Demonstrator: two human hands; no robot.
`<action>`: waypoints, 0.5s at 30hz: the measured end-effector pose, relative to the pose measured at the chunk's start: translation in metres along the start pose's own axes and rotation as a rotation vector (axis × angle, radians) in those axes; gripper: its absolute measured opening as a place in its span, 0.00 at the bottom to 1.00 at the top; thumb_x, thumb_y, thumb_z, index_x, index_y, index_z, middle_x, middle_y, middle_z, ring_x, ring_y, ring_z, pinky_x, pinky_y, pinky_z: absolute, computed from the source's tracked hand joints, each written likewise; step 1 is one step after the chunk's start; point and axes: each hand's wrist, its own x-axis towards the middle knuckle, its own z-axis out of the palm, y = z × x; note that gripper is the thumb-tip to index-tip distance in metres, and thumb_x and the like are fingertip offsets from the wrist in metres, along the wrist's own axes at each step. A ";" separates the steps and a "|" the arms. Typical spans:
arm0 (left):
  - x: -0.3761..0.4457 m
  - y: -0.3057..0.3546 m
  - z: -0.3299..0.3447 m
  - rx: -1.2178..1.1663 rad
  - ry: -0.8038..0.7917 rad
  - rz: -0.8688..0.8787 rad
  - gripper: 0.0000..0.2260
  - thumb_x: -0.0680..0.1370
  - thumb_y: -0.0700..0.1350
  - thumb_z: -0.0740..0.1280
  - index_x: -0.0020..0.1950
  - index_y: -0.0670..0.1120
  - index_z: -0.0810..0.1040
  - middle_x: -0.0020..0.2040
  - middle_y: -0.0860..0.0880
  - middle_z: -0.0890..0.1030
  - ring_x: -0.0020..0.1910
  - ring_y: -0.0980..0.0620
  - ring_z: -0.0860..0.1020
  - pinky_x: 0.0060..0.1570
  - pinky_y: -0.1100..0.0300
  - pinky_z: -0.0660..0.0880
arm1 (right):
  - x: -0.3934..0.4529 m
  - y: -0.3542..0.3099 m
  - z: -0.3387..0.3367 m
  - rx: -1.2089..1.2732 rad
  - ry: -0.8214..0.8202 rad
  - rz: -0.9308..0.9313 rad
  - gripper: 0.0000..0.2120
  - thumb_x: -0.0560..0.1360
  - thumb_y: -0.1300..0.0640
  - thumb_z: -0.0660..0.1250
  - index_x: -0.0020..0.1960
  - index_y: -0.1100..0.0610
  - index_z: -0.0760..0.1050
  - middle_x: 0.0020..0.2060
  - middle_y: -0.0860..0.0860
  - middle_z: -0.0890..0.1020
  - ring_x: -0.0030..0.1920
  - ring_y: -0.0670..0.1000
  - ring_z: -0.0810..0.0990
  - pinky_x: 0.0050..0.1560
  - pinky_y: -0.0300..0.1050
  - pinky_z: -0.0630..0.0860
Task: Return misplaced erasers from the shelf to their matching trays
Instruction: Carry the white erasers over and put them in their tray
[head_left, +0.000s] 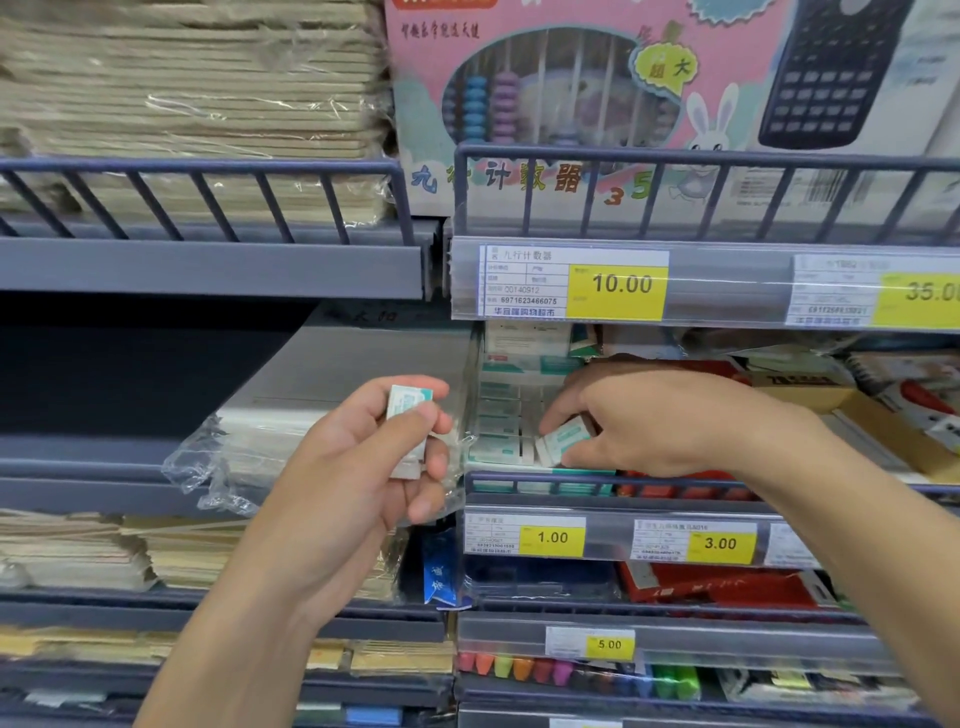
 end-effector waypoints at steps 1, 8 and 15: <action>0.000 0.000 0.000 0.002 -0.004 0.000 0.11 0.74 0.44 0.70 0.54 0.47 0.86 0.41 0.47 0.80 0.32 0.54 0.74 0.25 0.63 0.71 | 0.001 -0.001 0.000 -0.017 -0.019 0.000 0.18 0.80 0.45 0.64 0.69 0.42 0.73 0.66 0.41 0.74 0.60 0.46 0.75 0.59 0.42 0.72; -0.001 0.001 -0.001 -0.007 -0.018 -0.006 0.11 0.74 0.43 0.69 0.54 0.45 0.85 0.41 0.47 0.80 0.33 0.54 0.75 0.25 0.64 0.70 | 0.009 -0.002 0.006 -0.111 0.035 -0.078 0.15 0.80 0.47 0.64 0.65 0.47 0.78 0.59 0.45 0.76 0.60 0.50 0.74 0.62 0.46 0.72; -0.001 0.000 -0.003 0.000 -0.044 -0.003 0.09 0.76 0.43 0.69 0.54 0.46 0.86 0.41 0.47 0.80 0.33 0.54 0.75 0.26 0.63 0.71 | 0.012 0.008 0.011 0.017 0.061 -0.077 0.12 0.77 0.46 0.70 0.58 0.49 0.81 0.50 0.41 0.75 0.54 0.47 0.76 0.56 0.41 0.72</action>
